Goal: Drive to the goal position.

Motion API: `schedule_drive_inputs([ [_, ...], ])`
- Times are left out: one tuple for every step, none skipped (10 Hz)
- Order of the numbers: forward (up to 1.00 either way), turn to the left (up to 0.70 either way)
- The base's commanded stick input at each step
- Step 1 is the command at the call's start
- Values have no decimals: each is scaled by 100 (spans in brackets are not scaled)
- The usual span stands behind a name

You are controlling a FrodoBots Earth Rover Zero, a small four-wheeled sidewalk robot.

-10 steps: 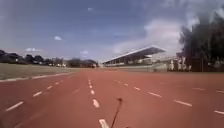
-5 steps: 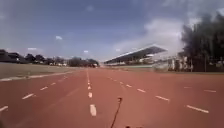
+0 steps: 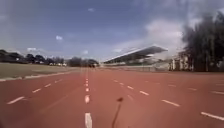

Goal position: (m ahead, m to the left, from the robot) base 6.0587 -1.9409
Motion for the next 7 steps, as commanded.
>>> schedule_drive_inputs([
  [70,0],
  [70,0],
  [70,0],
  [70,0],
  [70,0],
  [70,0],
  [70,0],
])
